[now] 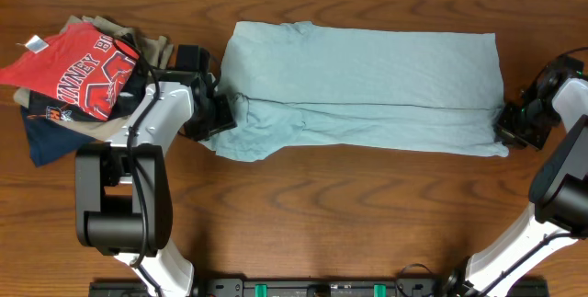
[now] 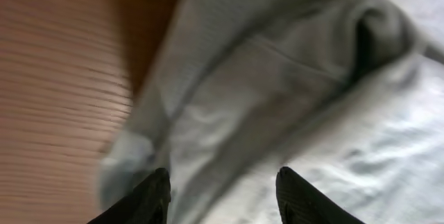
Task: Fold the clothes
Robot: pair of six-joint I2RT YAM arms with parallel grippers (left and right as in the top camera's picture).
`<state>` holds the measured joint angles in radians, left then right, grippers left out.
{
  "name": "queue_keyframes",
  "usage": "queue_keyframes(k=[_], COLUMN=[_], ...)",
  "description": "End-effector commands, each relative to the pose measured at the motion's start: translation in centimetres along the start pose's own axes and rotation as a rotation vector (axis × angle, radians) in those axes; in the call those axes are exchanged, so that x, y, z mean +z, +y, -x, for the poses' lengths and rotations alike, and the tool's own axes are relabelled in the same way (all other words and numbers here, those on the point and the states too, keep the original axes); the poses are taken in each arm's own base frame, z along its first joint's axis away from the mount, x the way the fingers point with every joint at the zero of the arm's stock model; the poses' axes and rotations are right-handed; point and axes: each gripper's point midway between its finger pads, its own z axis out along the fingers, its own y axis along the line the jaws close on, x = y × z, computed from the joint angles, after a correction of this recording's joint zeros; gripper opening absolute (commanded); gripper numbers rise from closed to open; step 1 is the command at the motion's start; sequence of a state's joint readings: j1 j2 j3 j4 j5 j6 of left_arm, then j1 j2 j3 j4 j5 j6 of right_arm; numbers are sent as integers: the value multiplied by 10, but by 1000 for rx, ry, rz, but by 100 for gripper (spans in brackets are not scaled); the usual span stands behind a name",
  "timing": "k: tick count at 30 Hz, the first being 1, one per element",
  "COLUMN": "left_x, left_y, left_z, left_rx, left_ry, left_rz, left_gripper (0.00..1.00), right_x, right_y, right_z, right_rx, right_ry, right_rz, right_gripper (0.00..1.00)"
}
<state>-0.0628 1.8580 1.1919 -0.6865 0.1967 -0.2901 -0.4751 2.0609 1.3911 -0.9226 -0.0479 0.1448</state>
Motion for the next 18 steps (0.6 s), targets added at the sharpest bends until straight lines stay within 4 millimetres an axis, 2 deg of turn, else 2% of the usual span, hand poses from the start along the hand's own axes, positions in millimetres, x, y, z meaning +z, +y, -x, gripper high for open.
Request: queue_keyframes(k=[1,10,18], left_x=[-3,3,4], left_y=[11,-4,-10], left_z=[13,-3,-5], left_rx=[45,67,87], left_ry=[-43,8,6], left_rz=[79,22,20], left_gripper=[51,39,38], right_x=[17,17,17], right_y=[-8,-8,-8], right_z=[-16,-16,-17], right_rx=[-11,-10,-10], right_ry=[59,60,62], right_rz=[-54,-54,-54], right_gripper=[13,13,12])
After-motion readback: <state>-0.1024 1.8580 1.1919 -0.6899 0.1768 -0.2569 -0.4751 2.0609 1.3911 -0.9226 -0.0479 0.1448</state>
